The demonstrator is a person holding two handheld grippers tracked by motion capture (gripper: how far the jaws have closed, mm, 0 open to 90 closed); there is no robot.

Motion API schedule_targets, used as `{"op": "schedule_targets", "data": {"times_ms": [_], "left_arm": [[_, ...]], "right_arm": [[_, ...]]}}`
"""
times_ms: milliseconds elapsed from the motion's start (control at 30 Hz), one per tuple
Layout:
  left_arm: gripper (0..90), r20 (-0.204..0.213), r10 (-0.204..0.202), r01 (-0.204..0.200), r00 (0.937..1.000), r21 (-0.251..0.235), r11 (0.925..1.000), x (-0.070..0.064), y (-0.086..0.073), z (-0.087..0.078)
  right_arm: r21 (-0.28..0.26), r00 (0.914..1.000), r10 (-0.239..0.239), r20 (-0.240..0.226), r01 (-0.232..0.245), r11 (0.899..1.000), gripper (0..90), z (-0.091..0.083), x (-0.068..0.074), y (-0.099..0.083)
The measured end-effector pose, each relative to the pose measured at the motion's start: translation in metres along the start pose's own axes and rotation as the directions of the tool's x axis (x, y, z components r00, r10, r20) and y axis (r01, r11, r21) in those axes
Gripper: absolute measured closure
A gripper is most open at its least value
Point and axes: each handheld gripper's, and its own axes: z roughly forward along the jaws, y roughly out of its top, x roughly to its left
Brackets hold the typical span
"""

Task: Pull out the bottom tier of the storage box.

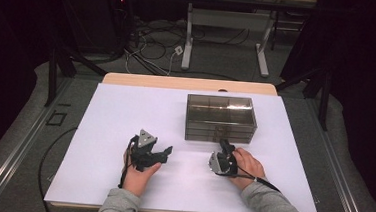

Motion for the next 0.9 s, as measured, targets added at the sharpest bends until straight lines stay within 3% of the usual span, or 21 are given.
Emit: {"op": "schedule_targets", "data": {"times_ms": [367, 767, 900], "left_arm": [[30.9, 0.001, -0.008, 0.008, 1.0000, -0.002, 1.0000, 0.001, -0.001, 0.001], [30.9, 0.003, -0.004, 0.004, 1.0000, 0.000, 1.0000, 0.000, 0.000, 0.001], [30.9, 0.003, -0.004, 0.004, 1.0000, 0.002, 1.0000, 0.001, 0.000, 0.001]], "right_arm": [[0.012, 0.9980, 0.047, -0.042, -0.047, 0.999, 74.7, 0.008, 0.006, -0.002], [0.002, 0.9985, -0.053, -0.014, 0.053, 0.999, 77.7, 0.011, 0.009, -0.001], [-0.008, 0.9983, -0.056, -0.012, 0.056, 0.998, 78.4, 0.011, 0.009, -0.001]]}}
